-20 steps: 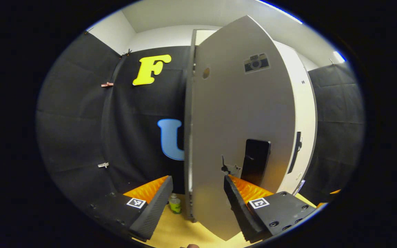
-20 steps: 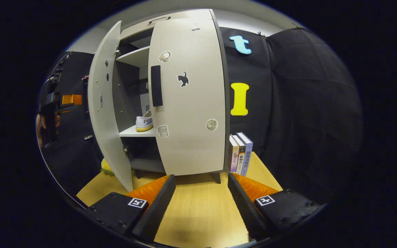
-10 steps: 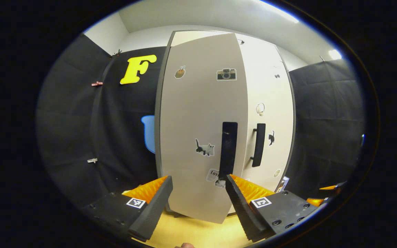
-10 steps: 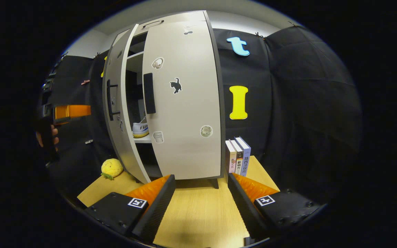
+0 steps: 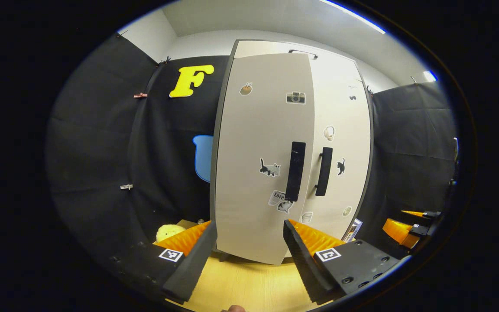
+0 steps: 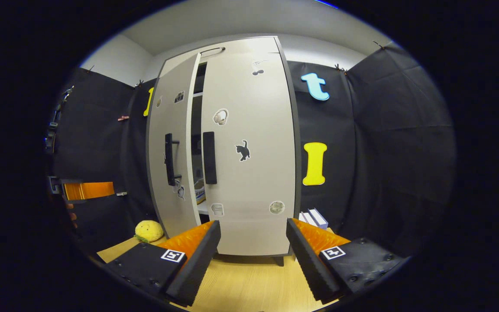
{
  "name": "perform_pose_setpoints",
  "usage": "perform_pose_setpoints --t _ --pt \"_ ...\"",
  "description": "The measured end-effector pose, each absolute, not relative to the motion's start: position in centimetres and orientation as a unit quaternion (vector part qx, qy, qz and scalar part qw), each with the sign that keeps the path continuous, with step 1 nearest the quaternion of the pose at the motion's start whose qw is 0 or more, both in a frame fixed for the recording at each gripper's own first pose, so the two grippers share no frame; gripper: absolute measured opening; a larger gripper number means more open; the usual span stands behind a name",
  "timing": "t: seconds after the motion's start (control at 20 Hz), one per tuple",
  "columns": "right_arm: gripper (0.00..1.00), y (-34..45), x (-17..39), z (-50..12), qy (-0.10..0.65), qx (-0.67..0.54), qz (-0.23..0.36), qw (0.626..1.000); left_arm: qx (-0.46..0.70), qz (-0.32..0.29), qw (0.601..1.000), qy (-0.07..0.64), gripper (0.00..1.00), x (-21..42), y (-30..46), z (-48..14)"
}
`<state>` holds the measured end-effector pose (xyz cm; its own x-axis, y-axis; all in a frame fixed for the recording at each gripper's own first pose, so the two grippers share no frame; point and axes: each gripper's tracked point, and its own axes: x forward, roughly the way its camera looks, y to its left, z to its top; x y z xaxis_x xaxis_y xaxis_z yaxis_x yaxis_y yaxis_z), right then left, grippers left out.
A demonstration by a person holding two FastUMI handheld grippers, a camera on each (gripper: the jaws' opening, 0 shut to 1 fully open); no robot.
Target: Grab one shoe with the right hand and put it into the shoe cabinet, grab the other shoe with the left hand and put it into the shoe cabinet; then close the right door with the right hand and the left door with the left hand.
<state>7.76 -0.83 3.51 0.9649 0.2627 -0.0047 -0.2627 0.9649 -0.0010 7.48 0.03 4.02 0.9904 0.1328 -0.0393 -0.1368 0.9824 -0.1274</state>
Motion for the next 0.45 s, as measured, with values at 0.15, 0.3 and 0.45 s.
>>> perform_pose_setpoints --t 0.15,0.3,0.45 --pt "0.98 -1.7 6.6 2.7 0.013 0.004 0.113 0.993 -0.066 0.078 0.995 -0.011 0.95 6.7 0.2 5.0" --pt "0.98 -2.8 6.3 1.7 0.030 0.005 0.101 0.994 -0.063 0.089 0.994 -0.015 0.95 6.3 0.2 4.1" --pt "0.98 -3.7 6.4 0.7 0.048 0.013 0.095 0.994 -0.061 0.088 0.994 -0.006 0.95 6.1 -0.6 3.0"
